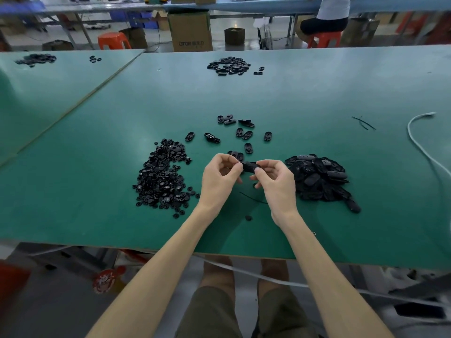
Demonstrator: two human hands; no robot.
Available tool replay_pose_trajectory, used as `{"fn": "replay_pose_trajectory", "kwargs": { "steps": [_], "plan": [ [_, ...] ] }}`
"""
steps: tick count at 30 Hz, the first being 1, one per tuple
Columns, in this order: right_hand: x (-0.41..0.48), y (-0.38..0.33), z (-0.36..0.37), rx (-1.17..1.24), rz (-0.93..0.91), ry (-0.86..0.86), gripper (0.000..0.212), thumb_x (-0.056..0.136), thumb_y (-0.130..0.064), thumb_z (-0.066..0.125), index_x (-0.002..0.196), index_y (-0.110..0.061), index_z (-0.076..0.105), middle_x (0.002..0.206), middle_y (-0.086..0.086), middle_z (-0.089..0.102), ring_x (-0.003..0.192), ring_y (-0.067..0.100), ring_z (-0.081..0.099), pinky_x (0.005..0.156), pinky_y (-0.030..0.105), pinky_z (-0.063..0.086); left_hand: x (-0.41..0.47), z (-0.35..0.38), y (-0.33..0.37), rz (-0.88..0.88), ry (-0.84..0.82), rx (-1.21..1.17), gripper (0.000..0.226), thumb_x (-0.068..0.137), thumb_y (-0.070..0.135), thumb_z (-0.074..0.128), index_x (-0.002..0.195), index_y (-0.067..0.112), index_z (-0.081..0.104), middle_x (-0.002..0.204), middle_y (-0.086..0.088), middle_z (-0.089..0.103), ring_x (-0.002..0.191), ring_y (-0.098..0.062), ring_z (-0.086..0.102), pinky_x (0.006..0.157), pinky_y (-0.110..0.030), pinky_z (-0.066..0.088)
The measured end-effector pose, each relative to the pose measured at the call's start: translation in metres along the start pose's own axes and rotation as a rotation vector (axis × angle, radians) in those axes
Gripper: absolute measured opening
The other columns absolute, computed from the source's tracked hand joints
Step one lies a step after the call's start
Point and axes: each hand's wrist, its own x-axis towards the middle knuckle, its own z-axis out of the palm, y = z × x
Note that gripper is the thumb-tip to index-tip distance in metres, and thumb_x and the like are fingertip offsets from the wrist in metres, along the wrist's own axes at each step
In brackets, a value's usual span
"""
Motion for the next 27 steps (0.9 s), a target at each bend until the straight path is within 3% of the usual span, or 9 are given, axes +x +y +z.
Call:
{"fn": "replay_pose_trajectory", "kwargs": {
  "steps": [8,15,22,27],
  "plan": [
    [-0.0017,-0.0008,-0.0001,-0.049,-0.006,-0.005,0.011,0.098,-0.005,0.067,0.103,-0.015,0.067,0.096,0.003,0.075,0.080,0.014,0.076,0.067,0.026,0.057,-0.0008,0.0002,-0.0001,0.015,-0.019,0.056,0.008,0.094,0.008,0.067,0.095,0.013,0.060,0.085,-0.002,0.068,0.070,-0.008,0.064,0.071,-0.017,0.050],
    [-0.0040,-0.0017,-0.0003,-0.183,-0.084,-0.060,0.022,0.098,-0.003,0.064,0.098,-0.023,0.074,0.093,0.000,0.075,0.086,0.021,0.071,0.082,0.045,0.061,-0.0069,0.0068,0.0024,0.144,-0.106,0.239,0.011,0.092,0.006,0.065,0.096,0.015,0.060,0.088,0.002,0.068,0.078,-0.008,0.064,0.072,-0.015,0.050],
    [-0.0038,-0.0022,0.0018,-0.217,-0.084,-0.070,0.015,0.098,-0.005,0.067,0.098,-0.018,0.075,0.094,-0.001,0.077,0.088,0.020,0.073,0.084,0.049,0.061,-0.0056,0.0053,0.0024,0.126,-0.107,0.204,0.013,0.093,0.004,0.066,0.099,0.016,0.063,0.096,0.003,0.072,0.089,-0.011,0.069,0.081,-0.019,0.054],
    [-0.0044,-0.0034,0.0009,-0.225,-0.071,-0.060,0.017,0.097,-0.005,0.068,0.095,-0.020,0.074,0.090,0.000,0.077,0.084,0.020,0.074,0.081,0.047,0.062,-0.0048,0.0053,0.0026,0.105,-0.111,0.165,0.003,0.096,0.018,0.068,0.097,0.018,0.066,0.093,0.006,0.073,0.086,-0.009,0.070,0.078,-0.019,0.054]
  ]
}}
